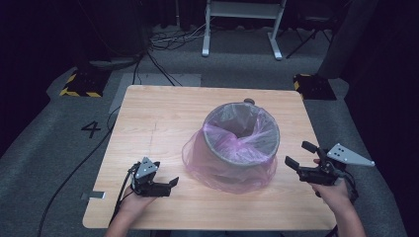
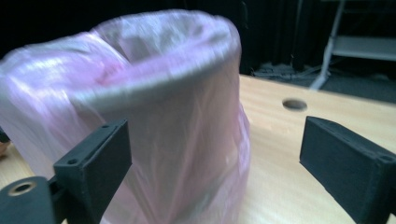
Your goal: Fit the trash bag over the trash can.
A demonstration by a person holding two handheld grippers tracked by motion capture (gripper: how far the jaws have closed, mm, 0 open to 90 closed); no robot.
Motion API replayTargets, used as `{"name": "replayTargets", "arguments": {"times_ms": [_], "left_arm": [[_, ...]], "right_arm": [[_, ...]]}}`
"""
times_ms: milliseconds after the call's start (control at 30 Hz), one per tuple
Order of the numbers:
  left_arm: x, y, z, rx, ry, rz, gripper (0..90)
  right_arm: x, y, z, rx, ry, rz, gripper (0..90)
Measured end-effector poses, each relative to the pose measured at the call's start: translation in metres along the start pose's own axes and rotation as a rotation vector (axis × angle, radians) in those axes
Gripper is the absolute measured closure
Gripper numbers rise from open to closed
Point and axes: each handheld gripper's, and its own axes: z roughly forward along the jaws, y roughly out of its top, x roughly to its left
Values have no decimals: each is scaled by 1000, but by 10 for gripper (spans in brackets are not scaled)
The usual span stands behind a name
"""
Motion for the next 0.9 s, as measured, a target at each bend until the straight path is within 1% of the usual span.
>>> {"name": "replayTargets", "arguments": {"times_ms": [67,133,167,233,267,367,433,500,667,767,833,867,900], "left_arm": [[0,0,1,-1,-12,-3,79],[-1,0,1,6,-22,8,79],[-1,0,2,10,-22,13,79],[-2,0,1,3,-31,8,79],[-2,0,0,1,-28,13,79],[-1,1,-1,-11,-30,7,79],[-1,1,-2,-11,-30,3,79],[0,0,-2,-10,-30,3,79],[0,0,-1,-8,-46,-3,79],[0,0,-2,-19,-50,-7,79],[-1,0,-3,-22,-53,-7,79],[-1,0,-3,-20,-56,-7,79],[-1,-1,-3,-18,-56,-6,79]], "right_arm": [[-2,10,2,-5,27,-12,126],[-3,20,3,-18,63,-19,134],[-3,25,4,-19,62,-21,136],[-4,34,6,-14,67,-22,131],[-5,39,7,-13,72,-23,128],[-3,51,10,-10,71,-27,120],[-1,59,12,-21,73,-32,123],[1,66,14,-21,69,-42,125],[8,83,23,-13,77,-51,134],[11,91,29,-15,101,-54,139],[14,97,33,-6,113,-64,142],[16,99,35,-3,131,-69,143],[17,101,37,0,138,-69,143]]}}
